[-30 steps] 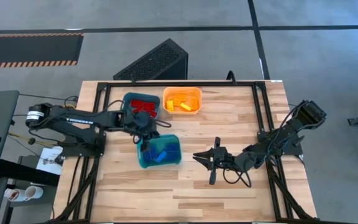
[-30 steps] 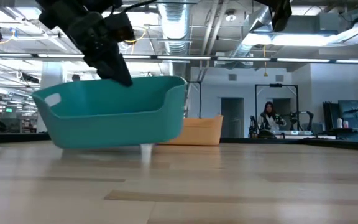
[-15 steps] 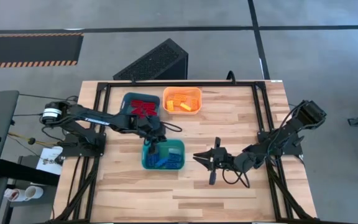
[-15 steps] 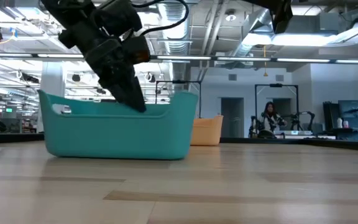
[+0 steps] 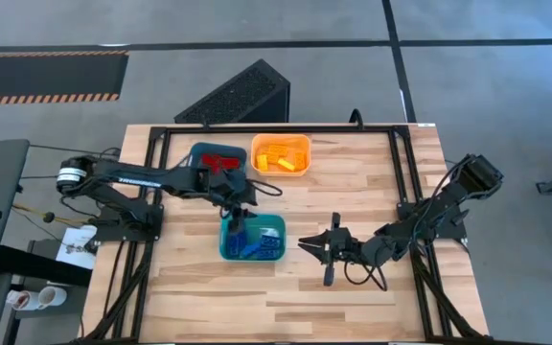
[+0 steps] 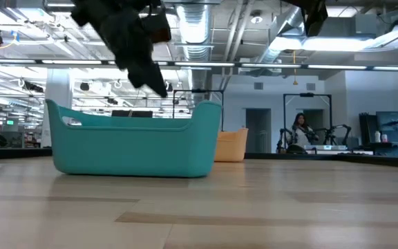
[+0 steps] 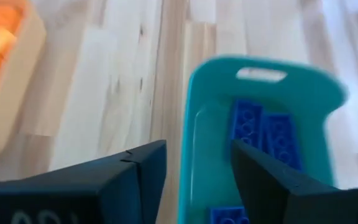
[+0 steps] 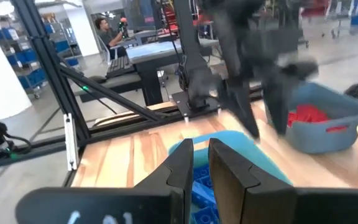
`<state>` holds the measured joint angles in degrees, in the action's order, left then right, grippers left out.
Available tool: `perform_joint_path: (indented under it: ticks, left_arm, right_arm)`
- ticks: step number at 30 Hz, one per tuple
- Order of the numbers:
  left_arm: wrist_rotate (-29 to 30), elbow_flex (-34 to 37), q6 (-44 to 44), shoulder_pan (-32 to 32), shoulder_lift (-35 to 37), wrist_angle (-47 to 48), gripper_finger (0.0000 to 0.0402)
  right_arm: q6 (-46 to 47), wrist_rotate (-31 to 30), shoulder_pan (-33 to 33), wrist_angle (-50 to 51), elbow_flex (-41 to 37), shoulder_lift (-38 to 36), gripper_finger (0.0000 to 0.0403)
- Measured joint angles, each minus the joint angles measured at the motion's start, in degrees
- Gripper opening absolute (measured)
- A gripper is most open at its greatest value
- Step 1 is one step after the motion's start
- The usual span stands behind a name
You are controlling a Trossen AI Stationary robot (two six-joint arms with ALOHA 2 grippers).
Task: Sort & place blocks by color
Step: Return to Home Position
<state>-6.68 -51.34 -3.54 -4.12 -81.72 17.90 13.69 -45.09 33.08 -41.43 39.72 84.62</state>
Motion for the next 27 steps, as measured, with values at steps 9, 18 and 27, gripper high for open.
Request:
perform_joint_path:
  ticks: [9,18,27]
  left_arm:
    - [7.9,-0.9,-1.1,9.5,19.3,-1.2,0.0107]
    - [16.4,9.5,-2.3,22.7,44.5,-3.9,0.0005]
    - [27.0,20.5,-1.0,26.7,65.6,-3.5,0.0001]
  right_arm:
    - [1.5,0.6,-1.6,0.3,0.0,0.0,0.0074]
    - [-14.6,6.6,-2.4,5.6,0.0,-15.0,0.0048]
    - [-15.8,7.4,-3.8,27.7,-1.2,-40.2,0.0014]
